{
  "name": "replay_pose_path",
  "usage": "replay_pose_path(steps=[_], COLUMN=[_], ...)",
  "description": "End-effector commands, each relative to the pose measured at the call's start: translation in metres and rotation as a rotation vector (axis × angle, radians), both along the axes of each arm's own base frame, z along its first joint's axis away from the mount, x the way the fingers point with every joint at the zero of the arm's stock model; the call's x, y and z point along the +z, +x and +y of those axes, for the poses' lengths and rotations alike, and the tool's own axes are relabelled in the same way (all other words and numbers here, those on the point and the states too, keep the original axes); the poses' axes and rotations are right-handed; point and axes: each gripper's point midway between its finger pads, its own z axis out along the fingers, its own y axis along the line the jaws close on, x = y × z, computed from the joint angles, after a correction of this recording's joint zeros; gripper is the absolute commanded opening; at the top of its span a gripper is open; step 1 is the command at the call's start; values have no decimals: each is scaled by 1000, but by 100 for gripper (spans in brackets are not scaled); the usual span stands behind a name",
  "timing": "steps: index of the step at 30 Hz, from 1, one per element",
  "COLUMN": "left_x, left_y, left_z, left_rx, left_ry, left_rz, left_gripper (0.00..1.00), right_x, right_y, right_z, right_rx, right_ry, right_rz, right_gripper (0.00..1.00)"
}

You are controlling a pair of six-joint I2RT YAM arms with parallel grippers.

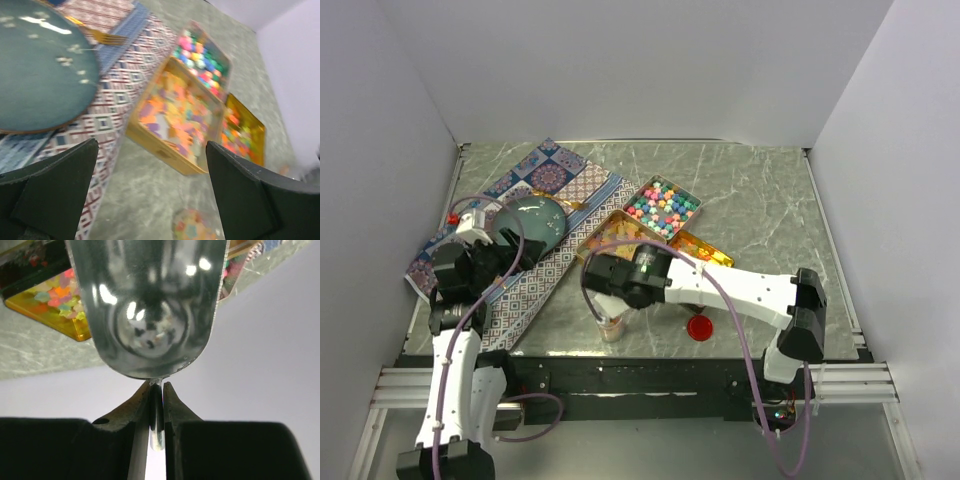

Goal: Pack the candies
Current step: Place the fake candies in the packing bottle, then adjust the spatula.

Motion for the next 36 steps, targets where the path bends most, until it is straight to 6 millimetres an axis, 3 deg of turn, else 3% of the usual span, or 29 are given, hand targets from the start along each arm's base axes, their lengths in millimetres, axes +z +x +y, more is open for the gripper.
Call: replay_pose_path(steps=[1, 2, 3, 4, 7, 9, 13, 17, 18, 23, 24, 26, 27, 31, 36], left_x=[49, 58, 61, 60, 64, 69, 70, 61, 52, 59, 51, 56, 46, 46, 38], left_y=[-10, -13, -16, -21, -22, -18, 1, 28, 37, 69, 77, 82, 83, 87, 86], left_z=[-38, -44, -48, -57, -68, -75, -96, -97, -97, -103, -103, -115, -118, -134, -146], left_rx=[-251, -301, -344, -424, -530, -574, -664, -633, -628, -631, -624, -676, -684, -747, -796], left_ry=[-35, -42, -47, -72, -112, -135, -158, -169, -180, -228, -234, -209, -222, -237, -266], left_rz=[-97, -109, -113, -100, -76, -54, 2, 59, 95, 114, 141, 122, 173, 186, 221], left_gripper=[97, 98, 98, 98, 97, 96, 94, 91, 89, 82, 78, 74, 71, 65, 58], right_x=[33, 34, 34, 35, 37, 28, 19, 25, 28, 35, 38, 45, 46, 65, 70], right_y=[24, 30, 43, 52, 72, 80, 90, 103, 106, 106, 107, 107, 107, 113, 123], right_z=[-16, -4, -12, -7, 0, 9, 21, 36, 39, 46, 51, 53, 54, 61, 58], right_rx=[-163, -197, -271, -285, -279, -249, -271, -296, -300, -298, -293, -297, -310, -361, -425], right_ry=[141, 222, 270, 321, 443, 476, 538, 638, 664, 734, 764, 806, 823, 938, 1001], right_rz=[106, 156, 169, 169, 155, 154, 190, 206, 206, 224, 218, 209, 209, 207, 176], right_gripper=[0, 0, 0, 0, 0, 0, 0, 0, 0, 0, 0, 0, 0, 0, 0])
